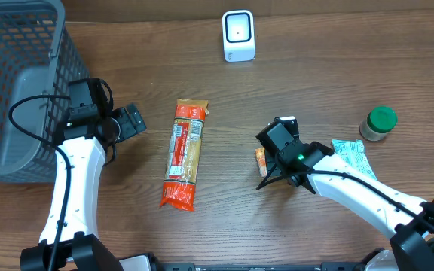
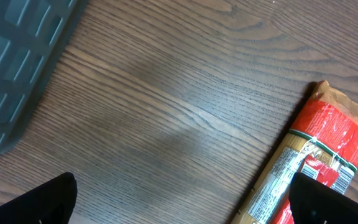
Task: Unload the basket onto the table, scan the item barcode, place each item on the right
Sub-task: 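Lower the right gripper and pinch the orange snack pack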
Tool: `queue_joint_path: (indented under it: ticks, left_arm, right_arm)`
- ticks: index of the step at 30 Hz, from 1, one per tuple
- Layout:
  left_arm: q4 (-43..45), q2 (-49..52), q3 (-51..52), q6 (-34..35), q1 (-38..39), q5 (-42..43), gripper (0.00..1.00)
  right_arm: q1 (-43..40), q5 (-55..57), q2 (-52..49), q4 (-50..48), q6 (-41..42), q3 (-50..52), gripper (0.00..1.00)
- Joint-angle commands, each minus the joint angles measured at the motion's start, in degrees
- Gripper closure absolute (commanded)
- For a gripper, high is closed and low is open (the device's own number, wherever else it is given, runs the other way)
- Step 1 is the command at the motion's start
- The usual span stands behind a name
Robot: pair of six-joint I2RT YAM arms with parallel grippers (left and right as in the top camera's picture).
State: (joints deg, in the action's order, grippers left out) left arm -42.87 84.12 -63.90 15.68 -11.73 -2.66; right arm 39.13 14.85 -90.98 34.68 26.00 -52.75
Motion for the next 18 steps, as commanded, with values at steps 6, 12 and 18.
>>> queue_joint_path:
  ticks: [6,12,18]
  left_arm:
    - [0.02,-0.96,-0.33,-0.87,0.09,-0.5,0.0]
    - [0.02,-0.96,-0.33,-0.87,0.09,-0.5,0.0]
    - [0.02,-0.96,-0.33,-0.87,0.09,-0.5,0.0]
  right_arm:
    - [0.0,-6.75,0.2,-4.44,-2.43,2.89,0.72]
    - [0.0,-8.11,0.2,-3.98,-4.22,2.93,0.67]
    - [0.0,-8.09,-0.09,-4.0,-4.22,2.93,0.66]
